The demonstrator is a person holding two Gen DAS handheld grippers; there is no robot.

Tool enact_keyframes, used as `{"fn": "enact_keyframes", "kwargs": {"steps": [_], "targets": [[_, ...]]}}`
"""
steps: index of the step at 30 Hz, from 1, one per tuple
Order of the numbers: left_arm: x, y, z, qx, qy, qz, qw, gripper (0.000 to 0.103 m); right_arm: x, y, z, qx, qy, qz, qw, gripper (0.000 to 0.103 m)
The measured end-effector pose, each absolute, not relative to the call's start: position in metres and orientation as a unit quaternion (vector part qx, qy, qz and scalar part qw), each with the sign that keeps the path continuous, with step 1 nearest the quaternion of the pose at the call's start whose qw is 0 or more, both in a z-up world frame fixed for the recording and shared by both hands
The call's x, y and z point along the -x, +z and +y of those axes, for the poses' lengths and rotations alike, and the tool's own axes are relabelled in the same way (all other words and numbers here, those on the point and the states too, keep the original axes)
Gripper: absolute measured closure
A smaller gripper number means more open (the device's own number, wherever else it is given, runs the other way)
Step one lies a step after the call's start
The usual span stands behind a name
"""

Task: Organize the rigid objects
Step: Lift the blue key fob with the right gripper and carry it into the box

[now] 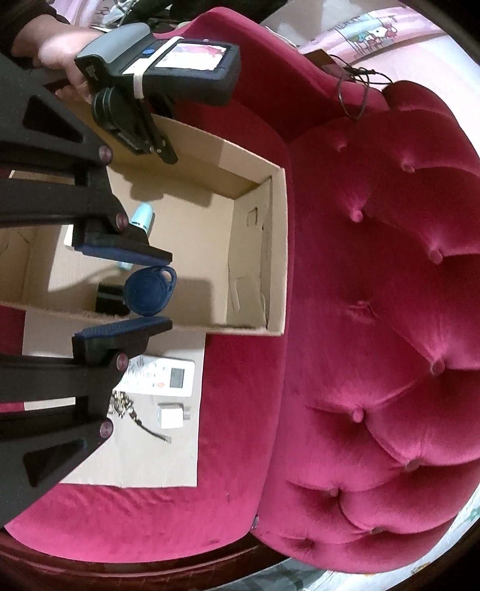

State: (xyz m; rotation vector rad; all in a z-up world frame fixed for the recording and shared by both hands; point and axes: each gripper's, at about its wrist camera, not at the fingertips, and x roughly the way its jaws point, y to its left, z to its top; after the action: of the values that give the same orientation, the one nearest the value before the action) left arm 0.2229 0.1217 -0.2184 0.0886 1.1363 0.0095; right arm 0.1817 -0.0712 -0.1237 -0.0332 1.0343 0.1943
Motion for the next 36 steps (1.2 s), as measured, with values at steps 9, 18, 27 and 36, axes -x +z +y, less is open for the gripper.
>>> {"fn": "enact_keyframes", "kwargs": {"steps": [9, 18, 27, 36], "targets": [[-0.223, -0.218, 0.122, -0.042, 0.004, 0.538, 0.842, 0.088, -0.188, -0.144, -0.042, 0.028, 0.112, 0.507, 0.854, 0.074], [-0.223, -0.219, 0.122, -0.042, 0.004, 0.538, 0.842, 0.088, -0.197, -0.175, -0.02, 0.037, 0.12, 0.527, 0.84, 0.073], [-0.223, -0.219, 0.122, -0.042, 0.004, 0.538, 0.842, 0.088, -0.208, -0.2, -0.007, 0.041, 0.122, 0.55, 0.825, 0.073], [-0.222, -0.219, 0.122, -0.04, 0.003, 0.538, 0.842, 0.088, -0.213, -0.212, -0.002, 0.039, 0.121, 0.562, 0.817, 0.073]]}}
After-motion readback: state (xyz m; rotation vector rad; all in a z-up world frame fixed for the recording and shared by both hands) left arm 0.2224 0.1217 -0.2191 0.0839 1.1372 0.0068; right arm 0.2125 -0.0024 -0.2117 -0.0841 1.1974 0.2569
